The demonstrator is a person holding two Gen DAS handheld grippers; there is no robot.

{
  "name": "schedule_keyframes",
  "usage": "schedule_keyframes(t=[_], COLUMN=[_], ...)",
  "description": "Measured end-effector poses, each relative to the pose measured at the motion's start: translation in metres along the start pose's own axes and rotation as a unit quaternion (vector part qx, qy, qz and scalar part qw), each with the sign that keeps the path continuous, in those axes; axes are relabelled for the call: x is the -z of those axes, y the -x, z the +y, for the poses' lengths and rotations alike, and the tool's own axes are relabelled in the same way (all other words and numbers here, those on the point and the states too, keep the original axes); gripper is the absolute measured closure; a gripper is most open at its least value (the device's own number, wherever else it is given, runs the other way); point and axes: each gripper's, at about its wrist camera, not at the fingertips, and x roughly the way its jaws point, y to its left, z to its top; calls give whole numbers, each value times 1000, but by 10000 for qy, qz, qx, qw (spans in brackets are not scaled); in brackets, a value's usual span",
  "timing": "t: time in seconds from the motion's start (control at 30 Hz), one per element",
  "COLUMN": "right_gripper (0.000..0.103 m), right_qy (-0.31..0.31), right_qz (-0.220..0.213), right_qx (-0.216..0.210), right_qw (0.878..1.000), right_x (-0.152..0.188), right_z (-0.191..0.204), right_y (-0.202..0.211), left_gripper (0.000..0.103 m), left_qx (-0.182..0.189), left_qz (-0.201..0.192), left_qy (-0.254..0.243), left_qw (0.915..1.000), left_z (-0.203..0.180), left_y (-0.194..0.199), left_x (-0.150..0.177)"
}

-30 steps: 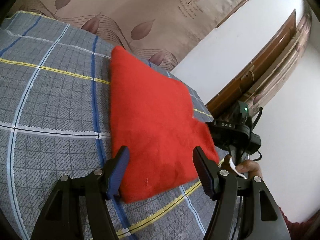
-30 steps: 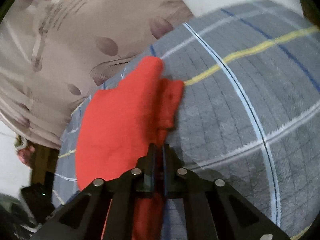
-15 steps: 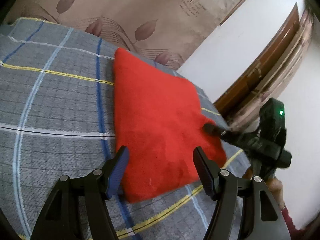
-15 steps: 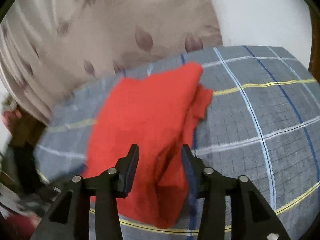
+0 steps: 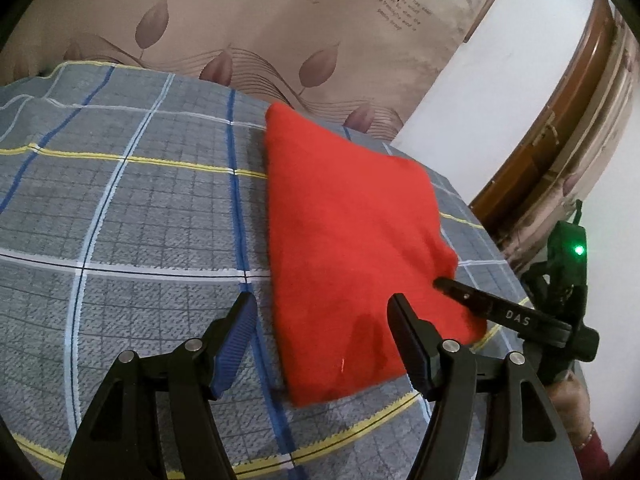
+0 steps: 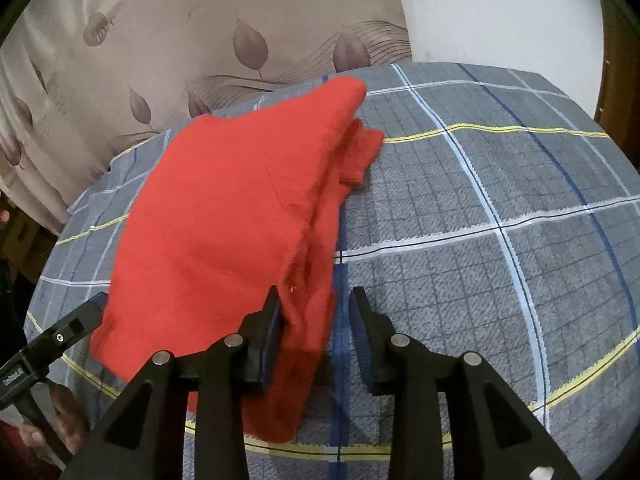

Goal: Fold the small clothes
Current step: 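Press the folded red bundle flat with both open grippers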

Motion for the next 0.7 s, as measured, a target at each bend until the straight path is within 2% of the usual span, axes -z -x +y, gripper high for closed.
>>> schedule_keyframes(t=[0.7], right_gripper=[64], right_qy=[106], right_qz=[-50], right_qx=[66], right_qw=[9999], right_x=[0], right_z=[3], right_y=[-3], left_gripper=[32], left_qx=[-612], left_qz=[-43], left_qy=[-211], left_qw=[9979], left_z=[-10], left_y=[0], left_x=[1])
